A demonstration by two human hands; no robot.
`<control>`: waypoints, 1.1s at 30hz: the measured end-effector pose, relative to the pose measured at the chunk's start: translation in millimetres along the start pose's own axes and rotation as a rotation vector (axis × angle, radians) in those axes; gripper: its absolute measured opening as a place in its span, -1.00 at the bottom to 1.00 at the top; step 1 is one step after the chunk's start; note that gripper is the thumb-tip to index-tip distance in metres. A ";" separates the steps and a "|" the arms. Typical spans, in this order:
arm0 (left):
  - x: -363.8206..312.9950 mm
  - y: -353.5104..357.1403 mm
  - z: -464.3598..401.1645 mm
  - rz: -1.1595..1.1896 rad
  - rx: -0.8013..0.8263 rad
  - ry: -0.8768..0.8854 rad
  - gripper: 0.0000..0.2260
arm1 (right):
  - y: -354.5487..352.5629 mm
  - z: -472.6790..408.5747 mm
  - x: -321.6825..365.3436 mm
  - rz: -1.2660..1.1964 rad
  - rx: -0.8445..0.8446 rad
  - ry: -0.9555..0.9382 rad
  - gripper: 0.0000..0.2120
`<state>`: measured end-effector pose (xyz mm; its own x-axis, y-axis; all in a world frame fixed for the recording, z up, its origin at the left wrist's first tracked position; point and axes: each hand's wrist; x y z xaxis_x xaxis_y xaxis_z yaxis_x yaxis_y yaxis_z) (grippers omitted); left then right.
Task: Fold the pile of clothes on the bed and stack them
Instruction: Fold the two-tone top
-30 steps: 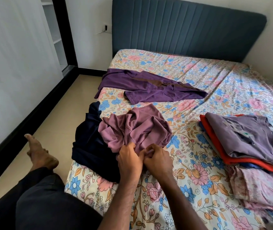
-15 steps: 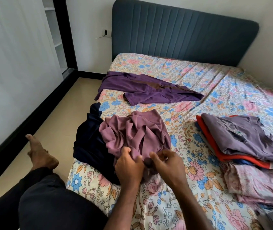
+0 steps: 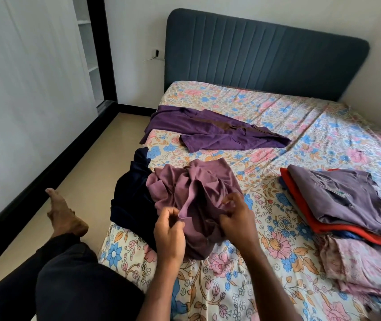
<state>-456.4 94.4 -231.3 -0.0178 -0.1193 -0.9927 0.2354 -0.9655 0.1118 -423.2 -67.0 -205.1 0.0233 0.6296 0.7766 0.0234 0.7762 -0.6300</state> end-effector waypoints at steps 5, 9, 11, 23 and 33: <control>-20.8 14.1 9.5 0.226 -0.011 -0.008 -0.85 | -20.8 21.3 5.1 -0.486 0.074 -0.176 -0.62; -22.7 7.7 19.0 0.007 0.158 0.131 -0.67 | -17.5 21.8 5.6 -0.393 0.080 -0.267 -0.60; -16.6 3.3 17.5 -0.217 0.155 0.185 -0.75 | -17.5 25.9 10.1 -0.467 0.133 -0.228 -0.63; -47.8 -24.7 11.8 0.531 0.250 -0.411 -0.74 | -47.9 32.4 6.9 -1.004 0.370 -0.094 -0.72; -30.8 -13.6 16.4 0.005 0.156 -0.094 -0.82 | -41.5 33.7 21.6 -0.977 0.557 -0.138 -0.48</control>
<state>-474.9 107.4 -201.4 -0.1098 -0.1378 -0.9844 0.0826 -0.9882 0.1292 -457.4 -84.4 -162.0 0.1279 -0.2833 0.9504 -0.4781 0.8220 0.3094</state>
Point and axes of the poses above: each hand's wrist, its own z-axis away from the middle knuckle, its own y-axis out of the palm, x = y × z, and after that the axes turned 9 degrees about x, right-handed
